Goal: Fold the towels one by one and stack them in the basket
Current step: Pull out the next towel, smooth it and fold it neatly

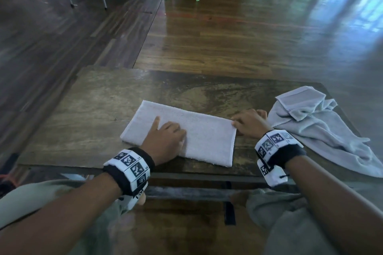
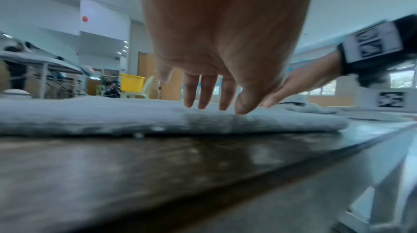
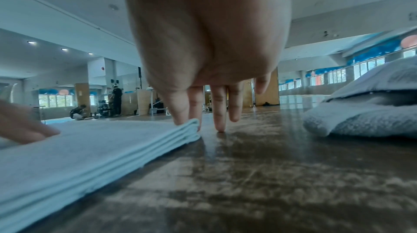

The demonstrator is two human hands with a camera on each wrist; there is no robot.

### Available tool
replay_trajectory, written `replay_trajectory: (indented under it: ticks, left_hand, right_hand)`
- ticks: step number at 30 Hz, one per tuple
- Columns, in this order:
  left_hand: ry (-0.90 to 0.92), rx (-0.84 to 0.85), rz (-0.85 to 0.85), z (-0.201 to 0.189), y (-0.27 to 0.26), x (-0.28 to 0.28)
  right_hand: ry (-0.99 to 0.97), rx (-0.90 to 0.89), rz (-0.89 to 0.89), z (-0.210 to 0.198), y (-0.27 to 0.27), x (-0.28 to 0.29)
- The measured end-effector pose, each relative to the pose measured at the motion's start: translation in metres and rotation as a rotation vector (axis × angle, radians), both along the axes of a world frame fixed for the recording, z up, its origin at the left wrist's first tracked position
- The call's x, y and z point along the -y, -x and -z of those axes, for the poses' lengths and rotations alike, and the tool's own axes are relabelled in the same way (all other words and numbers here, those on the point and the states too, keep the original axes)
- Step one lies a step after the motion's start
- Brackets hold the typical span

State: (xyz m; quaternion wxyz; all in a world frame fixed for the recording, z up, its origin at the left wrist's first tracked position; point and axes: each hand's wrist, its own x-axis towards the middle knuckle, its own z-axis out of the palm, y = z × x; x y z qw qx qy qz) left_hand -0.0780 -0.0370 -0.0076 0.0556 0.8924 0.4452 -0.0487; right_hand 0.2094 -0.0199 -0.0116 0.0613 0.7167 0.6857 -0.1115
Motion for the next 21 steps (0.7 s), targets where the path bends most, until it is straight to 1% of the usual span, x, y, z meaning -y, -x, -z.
replay_trajectory:
  ticks: [3, 6, 10, 16, 18, 21]
  left_hand:
    - [0.039, 0.099, 0.113, 0.003, -0.029, 0.020]
    - [0.011, 0.198, 0.223, 0.013, -0.057, 0.038]
    - [-0.068, 0.214, 0.318, 0.022, -0.082, 0.050]
    - [-0.141, 0.243, 0.341, 0.028, -0.089, 0.055]
    - [-0.159, 0.210, 0.367, 0.029, -0.087, 0.058]
    - [-0.209, 0.170, 0.378, 0.030, -0.087, 0.062]
  right_hand:
    - [0.037, -0.027, -0.011, -0.002, -0.005, -0.004]
    - [0.032, -0.036, -0.023, -0.003, -0.006, -0.004]
    - [-0.020, -0.043, -0.025, -0.003, -0.005, -0.001]
    - [-0.087, -0.059, -0.041, 0.001, -0.003, 0.000]
    - [-0.051, -0.081, -0.027, 0.001, -0.002, -0.001]
    - [0.063, -0.163, -0.004, 0.001, -0.004, -0.002]
